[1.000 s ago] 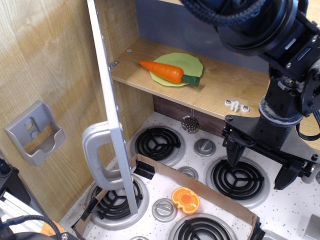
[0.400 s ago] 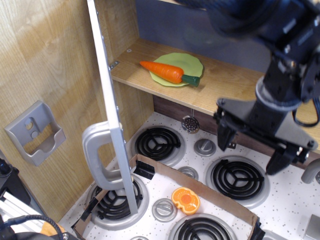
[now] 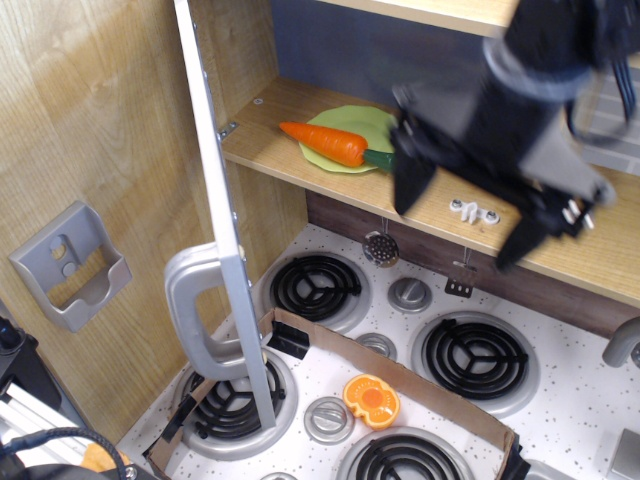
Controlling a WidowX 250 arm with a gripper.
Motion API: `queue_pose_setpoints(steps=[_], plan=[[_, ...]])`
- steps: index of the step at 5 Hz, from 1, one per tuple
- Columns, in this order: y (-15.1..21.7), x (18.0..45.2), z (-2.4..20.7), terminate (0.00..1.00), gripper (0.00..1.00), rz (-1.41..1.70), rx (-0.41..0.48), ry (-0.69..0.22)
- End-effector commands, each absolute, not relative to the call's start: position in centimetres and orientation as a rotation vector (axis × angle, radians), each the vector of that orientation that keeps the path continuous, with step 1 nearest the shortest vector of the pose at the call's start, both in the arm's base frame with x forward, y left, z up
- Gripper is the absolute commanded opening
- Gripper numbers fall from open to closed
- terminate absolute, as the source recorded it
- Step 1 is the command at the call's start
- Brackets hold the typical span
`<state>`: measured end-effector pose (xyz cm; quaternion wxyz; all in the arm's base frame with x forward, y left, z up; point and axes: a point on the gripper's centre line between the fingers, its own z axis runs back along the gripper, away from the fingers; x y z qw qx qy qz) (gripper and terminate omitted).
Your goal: Close microwave
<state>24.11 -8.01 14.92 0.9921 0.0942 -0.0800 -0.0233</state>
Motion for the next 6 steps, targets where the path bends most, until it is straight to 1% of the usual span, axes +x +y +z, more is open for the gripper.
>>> queue_pose_setpoints(steps=[1, 2, 3, 4, 5, 6], plan=[[-4.0, 21.9, 20.2, 0.00, 1.00, -0.088, 0.185, -0.160], [-2.2, 19.7, 20.5, 0.00, 1.00, -0.080, 0.193, -0.141], [-1.1, 17.7, 20.2, 0.00, 1.00, -0.065, 0.202, -0.119], [-0.5, 15.7, 19.5, 0.00, 1.00, -0.006, 0.227, -0.109], [0.1, 13.9, 18.6, 0.00, 1.00, 0.011, 0.202, -0.079], [0.7, 13.0, 17.3, 0.00, 1.00, 0.025, 0.201, -0.066]])
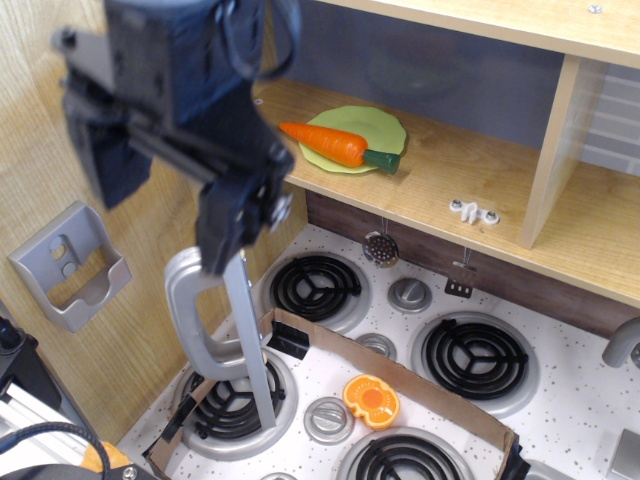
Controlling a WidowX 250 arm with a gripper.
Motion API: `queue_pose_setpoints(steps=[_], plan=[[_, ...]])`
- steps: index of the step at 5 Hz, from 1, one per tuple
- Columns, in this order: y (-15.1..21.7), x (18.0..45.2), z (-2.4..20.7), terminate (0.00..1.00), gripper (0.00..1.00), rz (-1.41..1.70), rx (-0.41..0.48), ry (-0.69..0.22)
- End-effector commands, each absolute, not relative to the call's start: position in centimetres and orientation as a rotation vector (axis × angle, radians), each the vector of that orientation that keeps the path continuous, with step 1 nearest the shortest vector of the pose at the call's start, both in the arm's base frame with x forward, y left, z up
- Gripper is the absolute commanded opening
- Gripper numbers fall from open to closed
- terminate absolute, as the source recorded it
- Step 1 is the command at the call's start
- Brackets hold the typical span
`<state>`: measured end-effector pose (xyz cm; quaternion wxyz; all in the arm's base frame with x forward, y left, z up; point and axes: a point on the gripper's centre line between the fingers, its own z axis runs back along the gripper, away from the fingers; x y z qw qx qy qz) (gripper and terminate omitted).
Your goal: Close microwave
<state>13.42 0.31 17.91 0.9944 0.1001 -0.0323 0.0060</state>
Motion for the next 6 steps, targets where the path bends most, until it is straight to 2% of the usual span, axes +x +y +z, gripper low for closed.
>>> queue_pose_setpoints(steps=[1, 3, 4, 6], plan=[[0.8, 13.6, 15.6, 0.00, 1.00, 0.010, 0.167, -0.076], [-0.1, 16.9, 13.5, 0.00, 1.00, -0.049, 0.150, -0.141], [-2.0, 18.8, 13.3, 0.00, 1.00, -0.119, 0.182, -0.205], [-6.0, 22.6, 13.4, 0.00, 1.00, -0.204, 0.166, -0.248]])
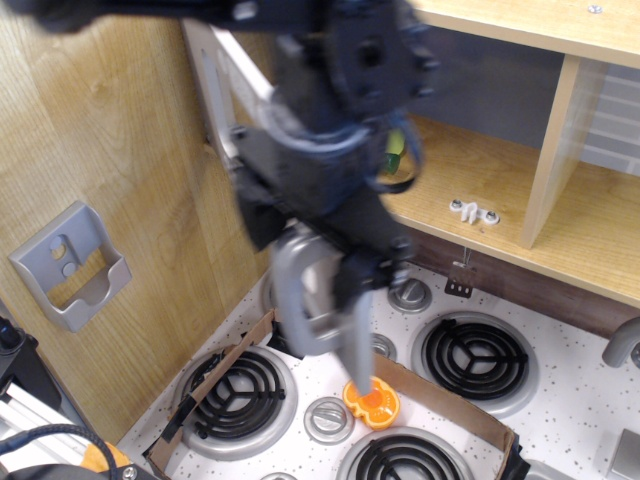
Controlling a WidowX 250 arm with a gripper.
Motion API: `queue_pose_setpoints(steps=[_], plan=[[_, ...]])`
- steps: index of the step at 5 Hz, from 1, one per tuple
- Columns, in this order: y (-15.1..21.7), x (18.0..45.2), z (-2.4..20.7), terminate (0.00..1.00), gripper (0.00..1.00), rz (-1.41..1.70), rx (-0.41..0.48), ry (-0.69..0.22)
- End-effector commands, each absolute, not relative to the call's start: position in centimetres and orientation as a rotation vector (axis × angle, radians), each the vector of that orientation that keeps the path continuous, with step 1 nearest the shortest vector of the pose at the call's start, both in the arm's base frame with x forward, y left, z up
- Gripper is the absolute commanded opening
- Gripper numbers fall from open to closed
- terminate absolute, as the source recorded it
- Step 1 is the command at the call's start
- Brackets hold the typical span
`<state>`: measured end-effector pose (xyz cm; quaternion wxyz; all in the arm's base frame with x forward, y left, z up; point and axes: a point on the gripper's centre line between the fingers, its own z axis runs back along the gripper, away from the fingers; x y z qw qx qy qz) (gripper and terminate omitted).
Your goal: Close microwave
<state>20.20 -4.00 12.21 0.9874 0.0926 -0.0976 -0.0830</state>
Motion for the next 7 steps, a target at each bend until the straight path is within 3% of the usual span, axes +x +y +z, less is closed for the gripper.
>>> queue_pose_setpoints(steps=[1, 3, 5, 7], plan=[[-6.9, 25.5, 13.8, 0.00, 1.00, -0.254, 0.142, -0.261], [-8.0, 28.8, 14.3, 0.00, 1.00, -0.273, 0.095, -0.288], [-8.4, 31.9, 15.1, 0.00, 1.00, -0.306, 0.071, -0.378], [-8.7, 33.2, 15.6, 0.00, 1.00, -0.299, 0.056, -0.577]])
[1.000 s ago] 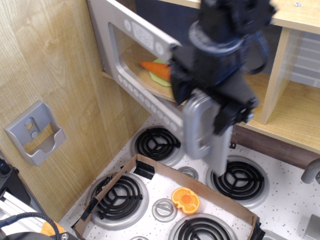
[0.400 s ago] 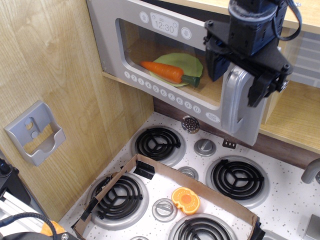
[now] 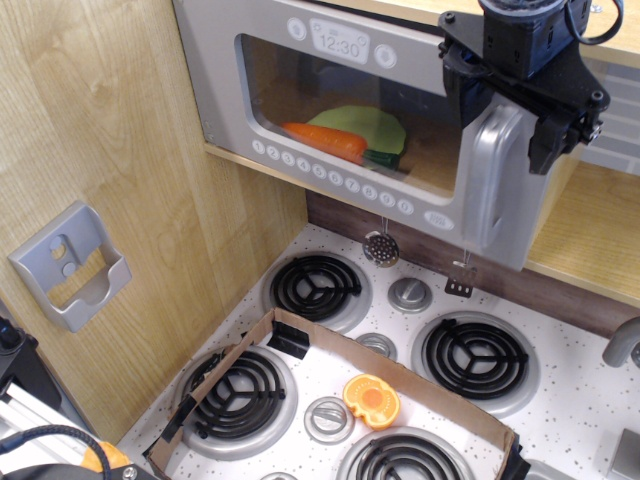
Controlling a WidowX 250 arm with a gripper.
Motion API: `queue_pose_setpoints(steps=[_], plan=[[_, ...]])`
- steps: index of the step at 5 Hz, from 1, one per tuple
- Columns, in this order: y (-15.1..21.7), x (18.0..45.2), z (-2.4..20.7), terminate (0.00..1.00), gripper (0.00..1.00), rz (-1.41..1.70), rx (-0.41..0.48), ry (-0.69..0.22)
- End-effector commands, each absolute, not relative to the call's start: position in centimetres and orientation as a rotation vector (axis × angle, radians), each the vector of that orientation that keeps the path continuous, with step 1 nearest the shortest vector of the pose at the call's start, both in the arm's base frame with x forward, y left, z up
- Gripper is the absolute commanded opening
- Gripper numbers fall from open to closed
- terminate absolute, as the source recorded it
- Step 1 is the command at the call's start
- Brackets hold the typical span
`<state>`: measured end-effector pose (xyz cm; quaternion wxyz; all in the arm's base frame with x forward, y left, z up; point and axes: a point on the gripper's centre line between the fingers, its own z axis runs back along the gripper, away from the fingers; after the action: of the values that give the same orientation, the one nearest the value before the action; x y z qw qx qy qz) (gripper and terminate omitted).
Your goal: Close microwave
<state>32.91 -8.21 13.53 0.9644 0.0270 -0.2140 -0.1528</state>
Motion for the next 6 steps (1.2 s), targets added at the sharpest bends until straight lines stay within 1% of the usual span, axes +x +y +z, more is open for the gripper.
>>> queue_pose_setpoints(steps=[1, 2, 3, 5, 6], plan=[[-8.8, 32.9, 15.7, 0.00, 1.00, -0.279, 0.055, -0.738], [-9.2, 32.5, 16.0, 0.00, 1.00, -0.286, 0.094, -0.879], [-9.5, 32.4, 16.7, 0.00, 1.00, -0.298, 0.109, -0.920], [-10.6, 33.8, 18.4, 0.00, 1.00, -0.378, 0.133, -0.914], [-10.6, 34.2, 18.3, 0.00, 1.00, -0.377, 0.121, -0.901]])
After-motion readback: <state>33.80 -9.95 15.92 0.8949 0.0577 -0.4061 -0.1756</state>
